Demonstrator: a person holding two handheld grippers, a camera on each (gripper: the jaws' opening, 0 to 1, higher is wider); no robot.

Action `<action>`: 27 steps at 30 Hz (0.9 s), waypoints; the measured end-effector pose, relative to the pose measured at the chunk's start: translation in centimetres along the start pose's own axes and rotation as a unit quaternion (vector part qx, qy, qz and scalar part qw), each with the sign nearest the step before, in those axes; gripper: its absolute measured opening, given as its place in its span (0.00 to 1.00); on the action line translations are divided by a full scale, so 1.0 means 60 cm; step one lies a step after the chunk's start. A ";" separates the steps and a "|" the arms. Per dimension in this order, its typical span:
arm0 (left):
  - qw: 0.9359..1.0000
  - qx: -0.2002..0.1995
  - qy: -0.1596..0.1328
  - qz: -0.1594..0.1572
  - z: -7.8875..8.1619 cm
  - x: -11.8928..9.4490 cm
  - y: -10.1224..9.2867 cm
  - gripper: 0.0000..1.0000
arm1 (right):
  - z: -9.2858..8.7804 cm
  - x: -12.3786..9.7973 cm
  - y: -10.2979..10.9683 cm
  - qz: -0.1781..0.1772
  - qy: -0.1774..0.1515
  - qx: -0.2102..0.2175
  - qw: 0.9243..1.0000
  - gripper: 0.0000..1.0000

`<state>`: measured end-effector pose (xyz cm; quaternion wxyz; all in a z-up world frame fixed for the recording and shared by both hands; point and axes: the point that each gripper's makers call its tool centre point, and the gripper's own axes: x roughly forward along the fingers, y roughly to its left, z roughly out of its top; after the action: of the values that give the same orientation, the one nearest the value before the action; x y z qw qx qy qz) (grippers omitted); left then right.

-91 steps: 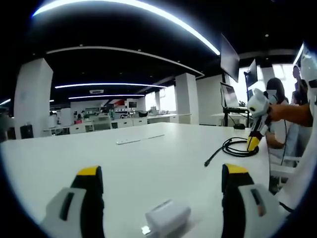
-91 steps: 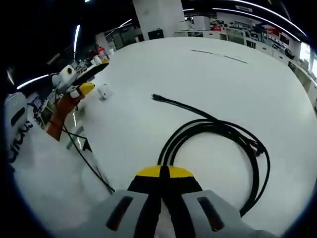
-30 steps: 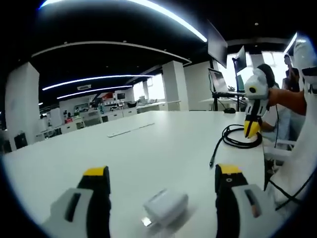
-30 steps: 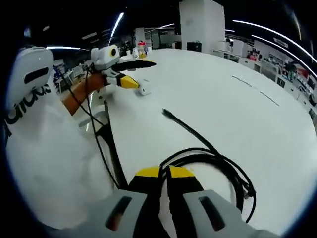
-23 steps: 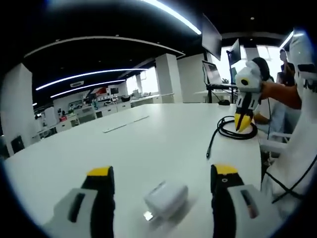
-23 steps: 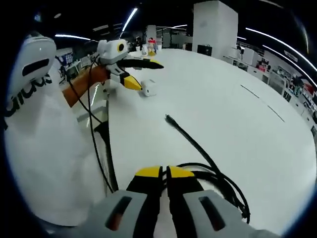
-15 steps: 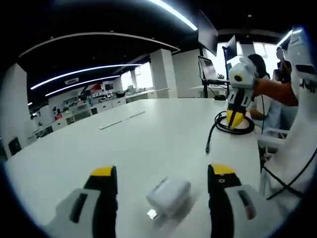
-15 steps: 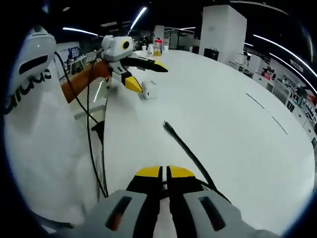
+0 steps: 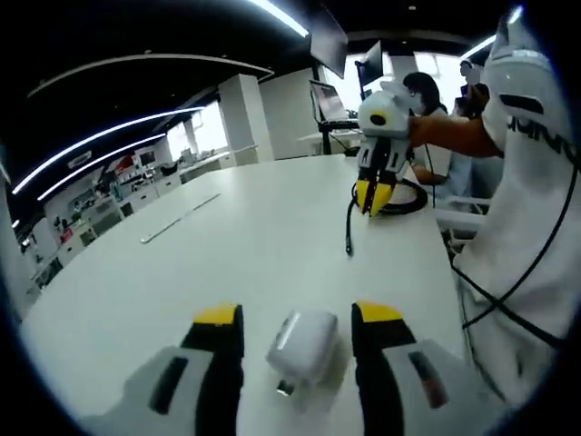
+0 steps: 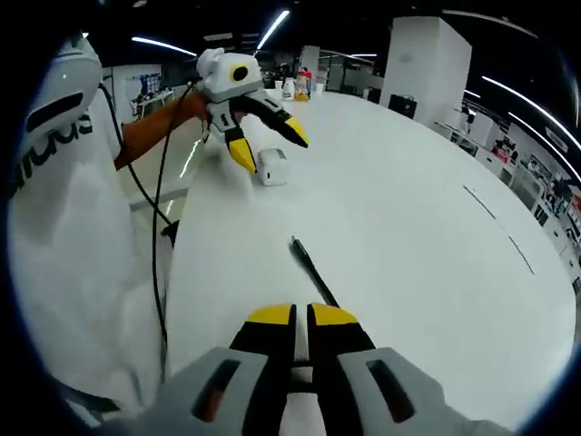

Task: Plug the desk Type‑C cable into the charger adapter.

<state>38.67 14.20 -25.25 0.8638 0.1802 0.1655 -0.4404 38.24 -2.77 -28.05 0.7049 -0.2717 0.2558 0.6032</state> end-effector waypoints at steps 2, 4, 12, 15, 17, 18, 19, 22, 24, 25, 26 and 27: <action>1.000 0.005 0.008 -0.009 -0.002 0.001 0.001 0.41 | 0.002 0.002 -0.003 0.000 0.001 -0.004 1.000 0.04; 1.000 0.010 0.014 -0.022 -0.004 0.002 0.001 0.38 | 0.004 0.004 -0.005 0.002 0.003 -0.008 1.000 0.04; 0.997 0.023 0.042 -0.059 -0.014 0.006 -0.001 0.33 | 0.016 0.019 -0.010 0.014 0.012 -0.037 0.999 0.04; 0.996 0.022 0.050 -0.075 -0.017 0.008 -0.004 0.31 | 0.022 0.032 -0.010 0.024 0.017 -0.050 0.998 0.04; 0.995 0.022 0.057 -0.083 -0.020 0.010 -0.005 0.30 | 0.026 0.038 -0.010 0.028 0.018 -0.058 0.998 0.04; 0.994 0.024 0.061 -0.088 -0.022 0.010 -0.007 0.30 | 0.028 0.041 -0.009 0.033 0.020 -0.061 0.997 0.04; 0.993 0.025 0.066 -0.096 -0.025 0.010 -0.010 0.29 | 0.030 0.043 -0.008 0.036 0.021 -0.064 0.997 0.04; 0.991 0.027 0.073 -0.106 -0.027 0.012 -0.010 0.28 | 0.034 0.053 -0.009 0.044 0.025 -0.075 0.996 0.04; 0.990 0.026 0.075 -0.113 -0.027 0.012 -0.010 0.27 | 0.036 0.058 -0.010 0.048 0.027 -0.081 0.995 0.04; 0.990 0.030 0.078 -0.116 -0.028 0.012 -0.011 0.27 | 0.037 0.060 -0.011 0.051 0.028 -0.084 0.995 0.04; 0.989 0.036 0.078 -0.119 -0.027 0.012 -0.011 0.27 | 0.038 0.064 -0.011 0.055 0.029 -0.085 0.994 0.04; 0.989 0.037 0.078 -0.121 -0.027 0.012 -0.011 0.27 | 0.038 0.068 -0.012 0.057 0.031 -0.085 0.994 0.04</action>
<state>38.32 14.04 -27.09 0.7814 0.2245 0.2364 -0.5321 39.59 1.60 -29.16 0.6356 -0.3343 0.2399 0.6532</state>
